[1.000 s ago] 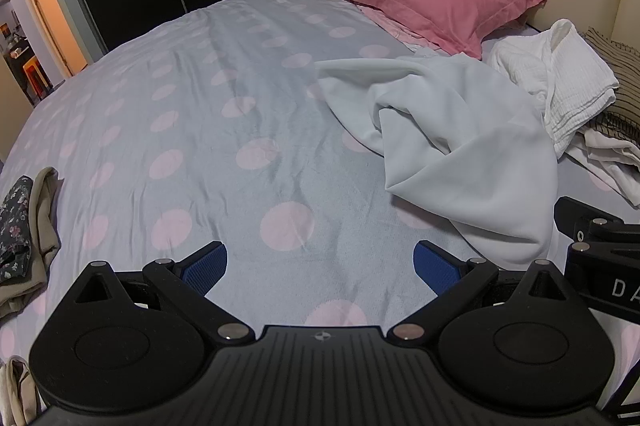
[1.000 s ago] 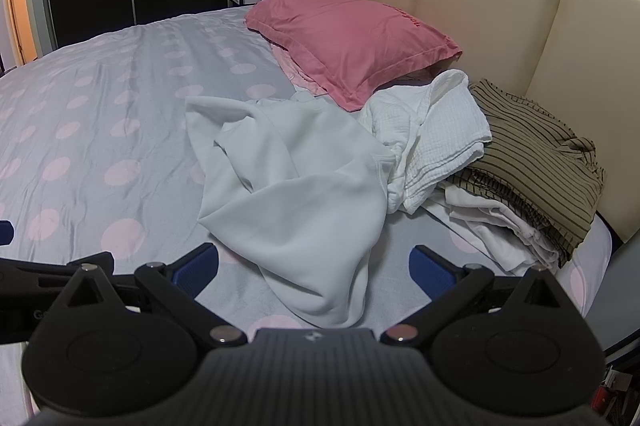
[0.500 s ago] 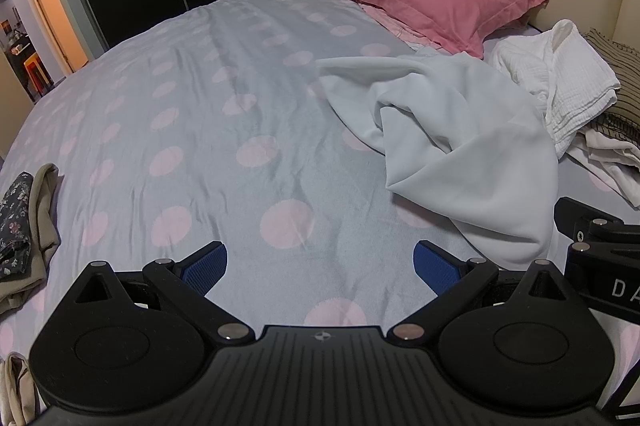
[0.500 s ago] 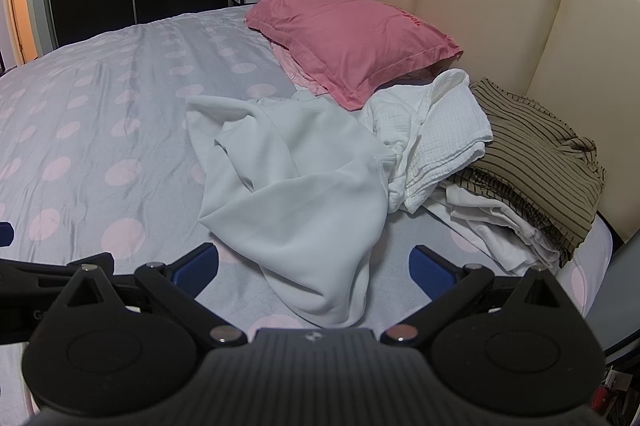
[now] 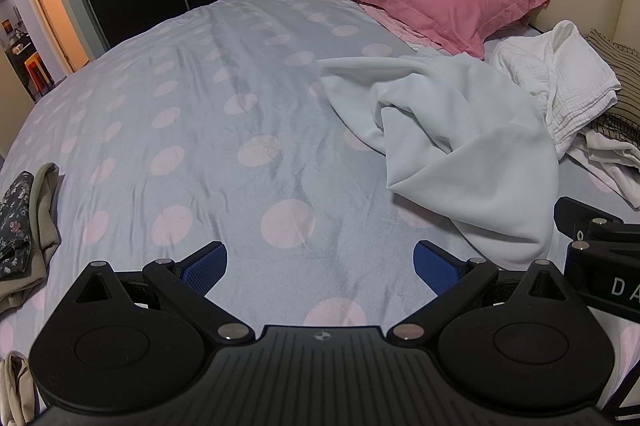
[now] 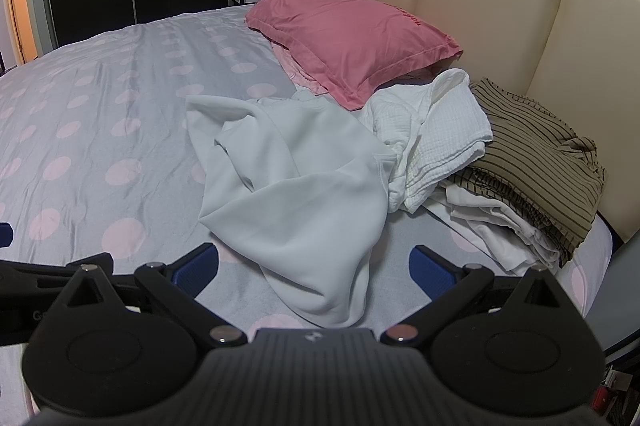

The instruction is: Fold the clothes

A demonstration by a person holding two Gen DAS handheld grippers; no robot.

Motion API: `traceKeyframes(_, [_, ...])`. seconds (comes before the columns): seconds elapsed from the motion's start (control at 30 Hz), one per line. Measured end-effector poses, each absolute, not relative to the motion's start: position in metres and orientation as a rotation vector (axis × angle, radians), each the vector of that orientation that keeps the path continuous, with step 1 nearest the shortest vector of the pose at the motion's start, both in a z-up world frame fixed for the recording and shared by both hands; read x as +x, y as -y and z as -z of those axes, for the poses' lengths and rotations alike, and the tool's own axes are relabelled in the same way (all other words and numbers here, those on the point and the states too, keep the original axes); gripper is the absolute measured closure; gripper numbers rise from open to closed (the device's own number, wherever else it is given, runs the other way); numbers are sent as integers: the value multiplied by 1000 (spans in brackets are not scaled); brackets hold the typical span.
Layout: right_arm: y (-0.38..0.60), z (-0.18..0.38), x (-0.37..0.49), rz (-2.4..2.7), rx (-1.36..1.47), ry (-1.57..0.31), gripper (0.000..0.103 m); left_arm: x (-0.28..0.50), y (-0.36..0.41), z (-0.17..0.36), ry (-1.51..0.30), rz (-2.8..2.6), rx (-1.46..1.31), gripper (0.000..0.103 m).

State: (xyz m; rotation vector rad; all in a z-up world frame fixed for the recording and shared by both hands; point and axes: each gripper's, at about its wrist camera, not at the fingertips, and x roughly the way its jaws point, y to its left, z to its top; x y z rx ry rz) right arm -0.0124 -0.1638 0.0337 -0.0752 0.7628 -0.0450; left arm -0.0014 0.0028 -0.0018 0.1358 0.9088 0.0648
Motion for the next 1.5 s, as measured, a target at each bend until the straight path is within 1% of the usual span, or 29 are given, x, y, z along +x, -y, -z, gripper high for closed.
traceKeyframes(1.5, [165,-33,-9,48,-81,-767,1,-4,0,1,-911,-65,138,1])
